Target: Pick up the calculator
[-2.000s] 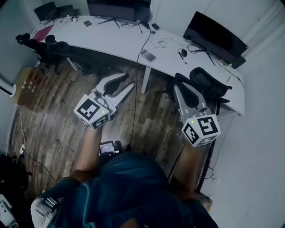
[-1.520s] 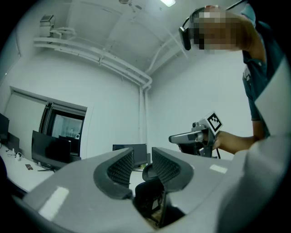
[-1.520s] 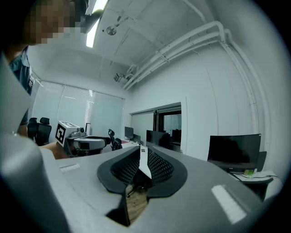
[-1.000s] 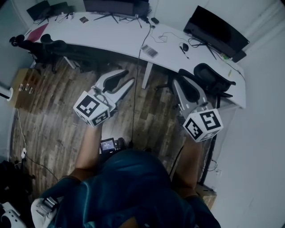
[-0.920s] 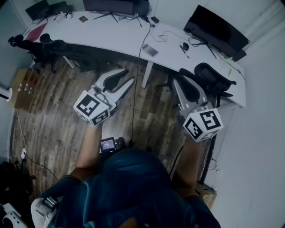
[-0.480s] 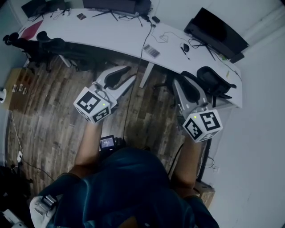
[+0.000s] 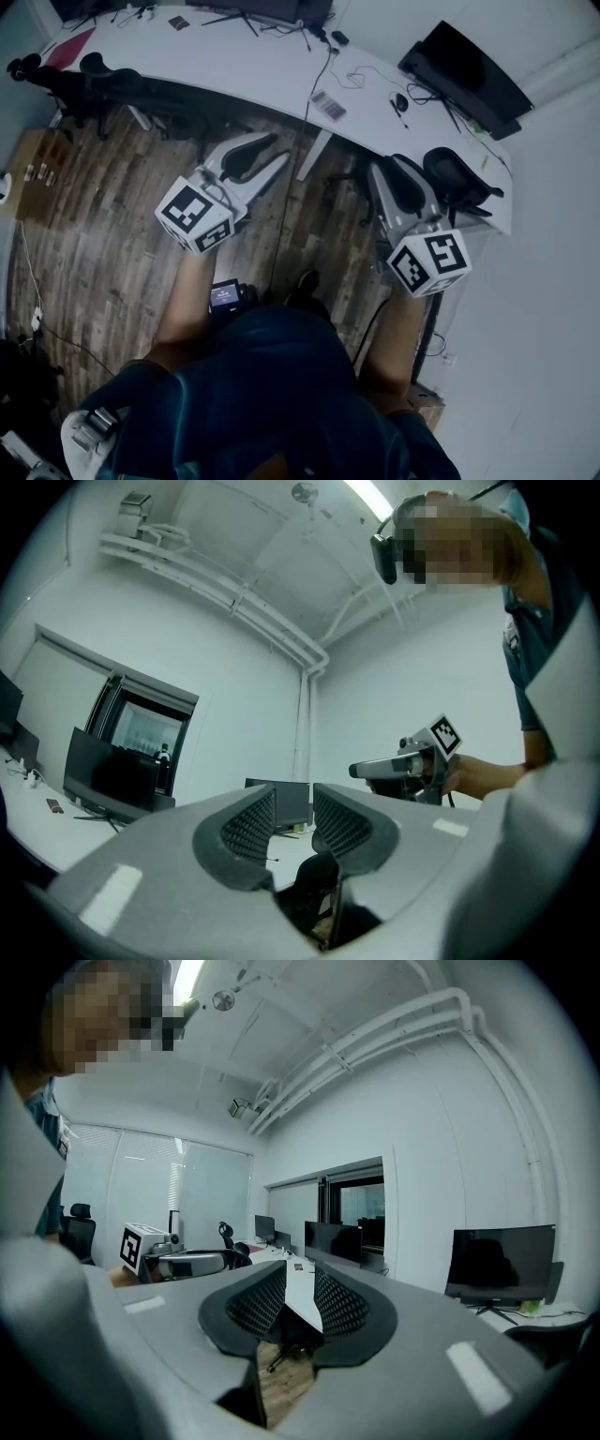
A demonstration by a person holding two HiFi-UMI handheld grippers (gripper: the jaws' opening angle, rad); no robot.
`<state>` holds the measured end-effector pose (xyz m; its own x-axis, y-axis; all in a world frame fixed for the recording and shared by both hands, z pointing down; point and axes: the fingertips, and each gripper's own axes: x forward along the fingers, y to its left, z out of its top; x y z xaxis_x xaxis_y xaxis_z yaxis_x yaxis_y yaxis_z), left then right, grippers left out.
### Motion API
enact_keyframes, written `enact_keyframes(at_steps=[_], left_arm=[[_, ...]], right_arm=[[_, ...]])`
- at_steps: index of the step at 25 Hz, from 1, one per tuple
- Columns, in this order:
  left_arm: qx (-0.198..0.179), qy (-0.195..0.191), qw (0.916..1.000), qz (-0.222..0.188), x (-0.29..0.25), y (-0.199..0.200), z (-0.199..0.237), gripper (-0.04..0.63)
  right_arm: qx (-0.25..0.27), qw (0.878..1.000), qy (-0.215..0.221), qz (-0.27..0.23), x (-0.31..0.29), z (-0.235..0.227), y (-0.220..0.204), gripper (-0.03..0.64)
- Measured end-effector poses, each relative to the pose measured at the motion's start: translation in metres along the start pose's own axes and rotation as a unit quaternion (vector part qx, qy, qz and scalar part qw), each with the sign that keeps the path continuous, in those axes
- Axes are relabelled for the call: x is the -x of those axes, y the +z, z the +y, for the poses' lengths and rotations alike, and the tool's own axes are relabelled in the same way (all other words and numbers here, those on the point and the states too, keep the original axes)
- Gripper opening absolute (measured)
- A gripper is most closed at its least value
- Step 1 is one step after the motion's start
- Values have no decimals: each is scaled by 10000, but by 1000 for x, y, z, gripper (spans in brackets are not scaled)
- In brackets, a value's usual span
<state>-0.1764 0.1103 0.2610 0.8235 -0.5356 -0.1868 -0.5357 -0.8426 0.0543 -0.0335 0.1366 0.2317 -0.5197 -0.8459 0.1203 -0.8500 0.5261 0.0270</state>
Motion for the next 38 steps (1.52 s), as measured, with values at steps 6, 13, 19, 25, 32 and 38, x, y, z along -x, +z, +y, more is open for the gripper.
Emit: enact_keyframes(at_steps=[6, 13, 19, 25, 32, 38], left_arm=[[-148, 333, 9993, 51, -2, 0, 14, 121], [-272, 753, 9966, 199, -22, -4, 29, 121], [-334, 987, 9942, 267, -47, -10, 36, 123], [-379, 1196, 9916, 311, -75, -19, 41, 123], [-470, 1472, 9872, 393, -98, -23, 50, 124], [-503, 1649, 9839, 468, -124, -26, 53, 124]], right_arm=[[-43, 9995, 304, -103, -21, -14, 1, 77], [-124, 9969, 764, -154, -52, -42, 1, 77], [-147, 9943, 1037, -193, -70, -71, 2, 77], [-151, 9919, 1248, -202, -84, -103, 0, 77], [-202, 9873, 1560, -230, -103, -129, 0, 77], [-275, 9841, 1731, -292, -111, -158, -1, 77]])
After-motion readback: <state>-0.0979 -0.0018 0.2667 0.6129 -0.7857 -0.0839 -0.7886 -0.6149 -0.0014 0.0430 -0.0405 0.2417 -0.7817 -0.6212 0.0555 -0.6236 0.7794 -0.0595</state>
